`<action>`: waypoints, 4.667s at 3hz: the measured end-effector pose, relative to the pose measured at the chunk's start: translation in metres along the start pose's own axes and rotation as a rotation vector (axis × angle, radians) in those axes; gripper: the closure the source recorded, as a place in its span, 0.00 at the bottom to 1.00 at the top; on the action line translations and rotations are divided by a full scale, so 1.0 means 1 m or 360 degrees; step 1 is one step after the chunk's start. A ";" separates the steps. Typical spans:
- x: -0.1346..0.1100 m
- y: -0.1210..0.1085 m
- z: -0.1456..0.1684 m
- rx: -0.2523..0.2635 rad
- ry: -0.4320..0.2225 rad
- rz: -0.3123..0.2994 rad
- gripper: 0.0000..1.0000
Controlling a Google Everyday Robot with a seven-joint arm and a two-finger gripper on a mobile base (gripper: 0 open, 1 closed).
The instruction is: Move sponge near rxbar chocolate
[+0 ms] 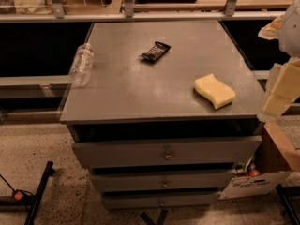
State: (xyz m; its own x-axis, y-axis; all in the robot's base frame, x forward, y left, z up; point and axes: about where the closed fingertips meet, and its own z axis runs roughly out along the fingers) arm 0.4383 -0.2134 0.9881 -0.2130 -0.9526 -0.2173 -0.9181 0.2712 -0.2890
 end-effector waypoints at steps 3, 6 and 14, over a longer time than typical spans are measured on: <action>0.005 -0.042 0.051 0.0004 -0.0031 0.0196 0.00; 0.017 -0.089 0.178 -0.0043 -0.0133 0.0579 0.00; -0.034 -0.156 0.190 -0.0070 -0.0394 0.0665 1.00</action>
Offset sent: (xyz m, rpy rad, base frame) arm 0.0474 -0.0028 -0.0262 0.0335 0.0177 -0.0785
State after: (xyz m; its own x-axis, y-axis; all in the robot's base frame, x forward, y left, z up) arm 0.6521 -0.1966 0.8639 -0.4856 -0.7006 -0.5229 -0.7853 0.6124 -0.0912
